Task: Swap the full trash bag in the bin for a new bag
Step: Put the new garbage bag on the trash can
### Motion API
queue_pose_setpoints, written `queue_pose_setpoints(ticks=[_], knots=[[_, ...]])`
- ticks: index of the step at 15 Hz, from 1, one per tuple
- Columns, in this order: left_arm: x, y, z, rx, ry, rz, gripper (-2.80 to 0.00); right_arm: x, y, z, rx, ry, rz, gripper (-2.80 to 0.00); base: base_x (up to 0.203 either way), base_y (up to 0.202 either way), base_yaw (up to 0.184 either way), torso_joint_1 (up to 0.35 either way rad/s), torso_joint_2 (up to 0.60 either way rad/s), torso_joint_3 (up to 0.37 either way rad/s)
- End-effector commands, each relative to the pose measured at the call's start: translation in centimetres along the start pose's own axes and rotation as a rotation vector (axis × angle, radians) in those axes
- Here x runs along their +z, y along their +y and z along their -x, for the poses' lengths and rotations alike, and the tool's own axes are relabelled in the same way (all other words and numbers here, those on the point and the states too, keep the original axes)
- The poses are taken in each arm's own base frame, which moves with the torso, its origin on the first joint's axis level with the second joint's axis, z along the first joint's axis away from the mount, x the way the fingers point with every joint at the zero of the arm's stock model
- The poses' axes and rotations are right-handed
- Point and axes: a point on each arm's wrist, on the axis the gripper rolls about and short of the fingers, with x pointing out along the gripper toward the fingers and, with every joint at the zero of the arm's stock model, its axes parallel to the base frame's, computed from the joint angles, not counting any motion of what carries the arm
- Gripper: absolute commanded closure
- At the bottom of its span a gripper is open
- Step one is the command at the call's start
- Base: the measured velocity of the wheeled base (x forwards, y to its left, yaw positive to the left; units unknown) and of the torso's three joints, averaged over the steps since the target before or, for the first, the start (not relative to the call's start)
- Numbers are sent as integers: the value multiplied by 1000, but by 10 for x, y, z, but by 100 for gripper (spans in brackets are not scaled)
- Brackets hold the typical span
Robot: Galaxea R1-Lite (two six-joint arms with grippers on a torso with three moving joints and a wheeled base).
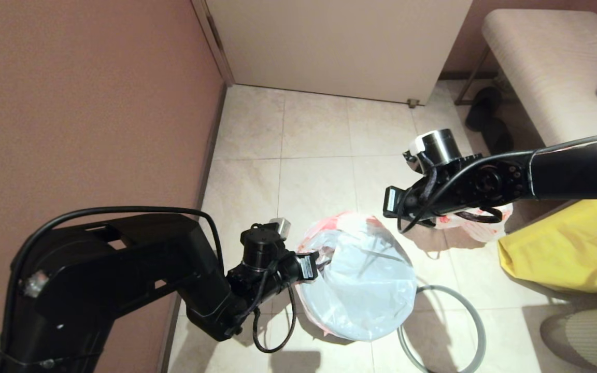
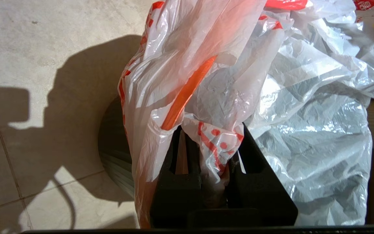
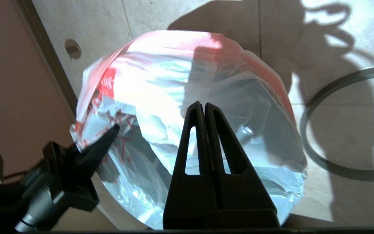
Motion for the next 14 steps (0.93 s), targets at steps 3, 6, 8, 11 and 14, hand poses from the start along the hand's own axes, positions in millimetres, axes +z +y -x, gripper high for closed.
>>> queue_pose_setpoints(ticks=[3,6,8,11,14], knots=[[-8,4,-8,35,-4,-30,-280,-9,5,13,-22,-2,60,0,0,0,0,0,0,0],[-11,5,-8,26,-9,-34,-280,-10,6,12,-24,-3,73,0,0,0,0,0,0,0],[-6,3,-3,15,-19,-38,-280,-9,8,18,-20,-9,82,0,0,0,0,0,0,0],[24,-11,21,-60,-70,-39,-280,-31,18,17,-56,40,150,0,0,0,0,0,0,0],[39,-5,33,-68,-102,-36,0,-65,35,2,-80,113,249,0,0,0,0,0,0,0]])
